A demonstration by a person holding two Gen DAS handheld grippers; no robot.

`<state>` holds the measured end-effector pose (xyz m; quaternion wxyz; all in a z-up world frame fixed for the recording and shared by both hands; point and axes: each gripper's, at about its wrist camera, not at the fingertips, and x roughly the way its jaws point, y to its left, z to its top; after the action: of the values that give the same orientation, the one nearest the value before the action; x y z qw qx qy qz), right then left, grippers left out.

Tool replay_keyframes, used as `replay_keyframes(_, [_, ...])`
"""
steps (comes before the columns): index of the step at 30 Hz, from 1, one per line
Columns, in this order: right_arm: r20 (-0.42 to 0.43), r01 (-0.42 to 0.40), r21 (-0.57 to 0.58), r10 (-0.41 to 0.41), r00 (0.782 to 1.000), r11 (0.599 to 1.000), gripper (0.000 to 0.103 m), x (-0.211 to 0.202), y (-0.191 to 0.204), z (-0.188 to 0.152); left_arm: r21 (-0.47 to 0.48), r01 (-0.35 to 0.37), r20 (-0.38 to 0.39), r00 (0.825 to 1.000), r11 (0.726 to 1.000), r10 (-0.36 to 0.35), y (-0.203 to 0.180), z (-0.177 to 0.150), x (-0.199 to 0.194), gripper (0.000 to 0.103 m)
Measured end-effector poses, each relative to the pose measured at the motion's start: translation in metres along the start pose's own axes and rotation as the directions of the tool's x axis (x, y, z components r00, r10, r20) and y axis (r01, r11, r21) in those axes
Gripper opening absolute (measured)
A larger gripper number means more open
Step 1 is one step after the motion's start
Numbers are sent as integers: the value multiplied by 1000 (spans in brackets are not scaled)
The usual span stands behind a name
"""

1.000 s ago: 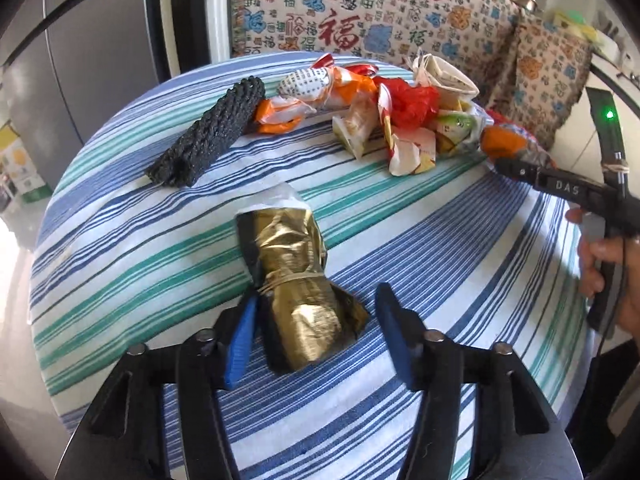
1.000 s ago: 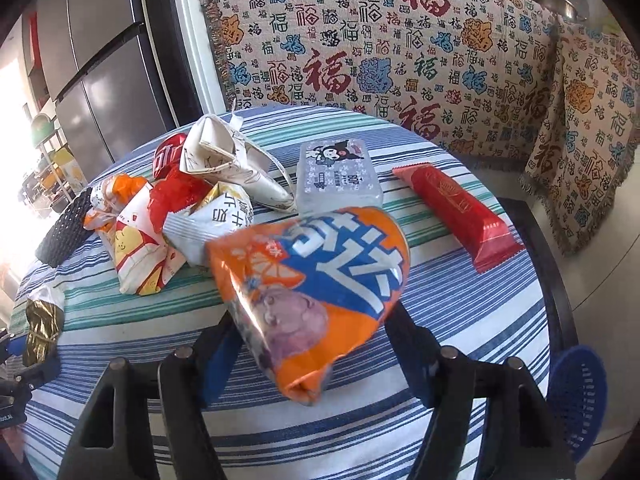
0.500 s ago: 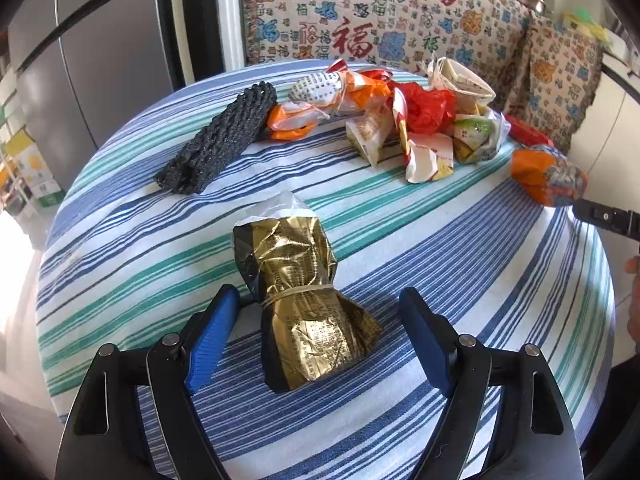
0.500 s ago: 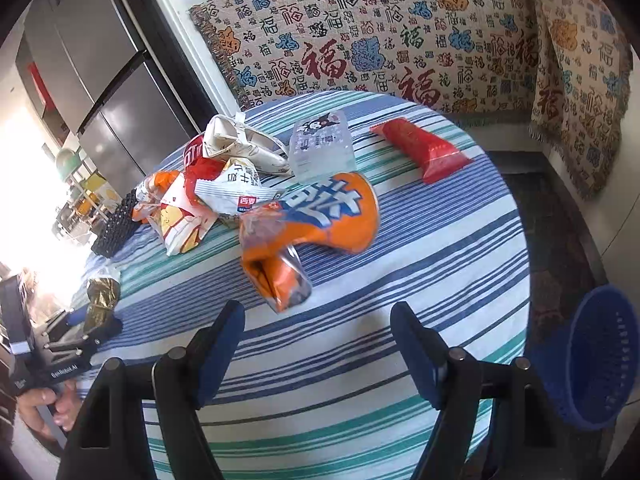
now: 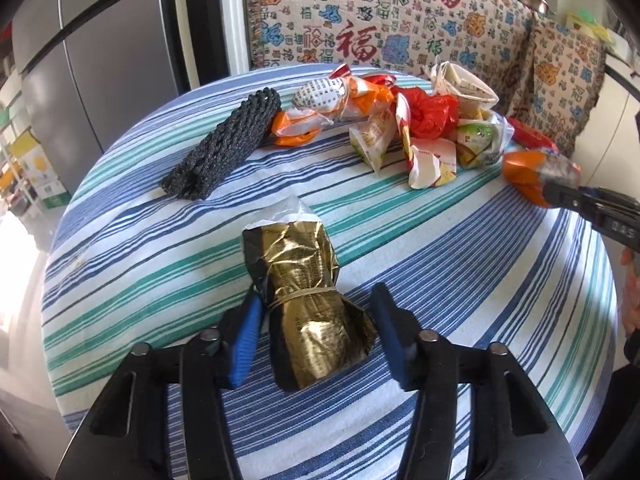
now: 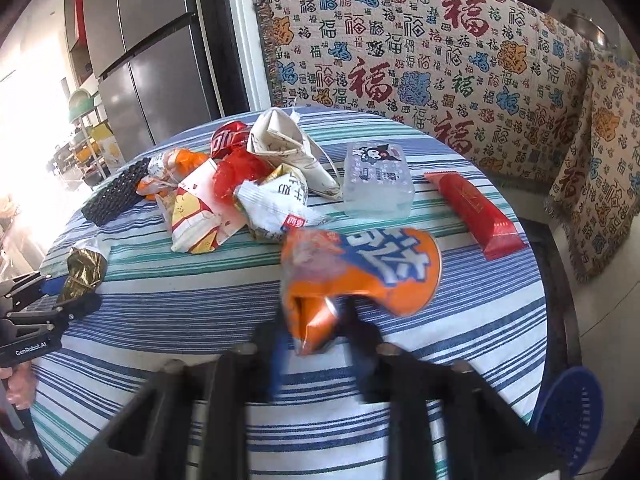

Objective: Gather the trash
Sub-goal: 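Lift the gold wrapper with the left tool while the right tool lifts the chip bag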

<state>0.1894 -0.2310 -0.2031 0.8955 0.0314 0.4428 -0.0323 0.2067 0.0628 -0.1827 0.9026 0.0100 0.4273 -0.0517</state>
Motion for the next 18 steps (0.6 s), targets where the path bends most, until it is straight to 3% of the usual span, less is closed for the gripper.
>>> replay_keyframes(9, [61, -34, 21, 33, 998, 999, 20, -39, 0, -8, -40, 92, 19, 996, 995, -91, -1, -5, -16, 31])
replay_keyframes(18, [126, -38, 23, 35, 991, 999, 20, -93, -8, -16, 15, 204, 82, 975, 979, -204, -46, 15, -62, 31])
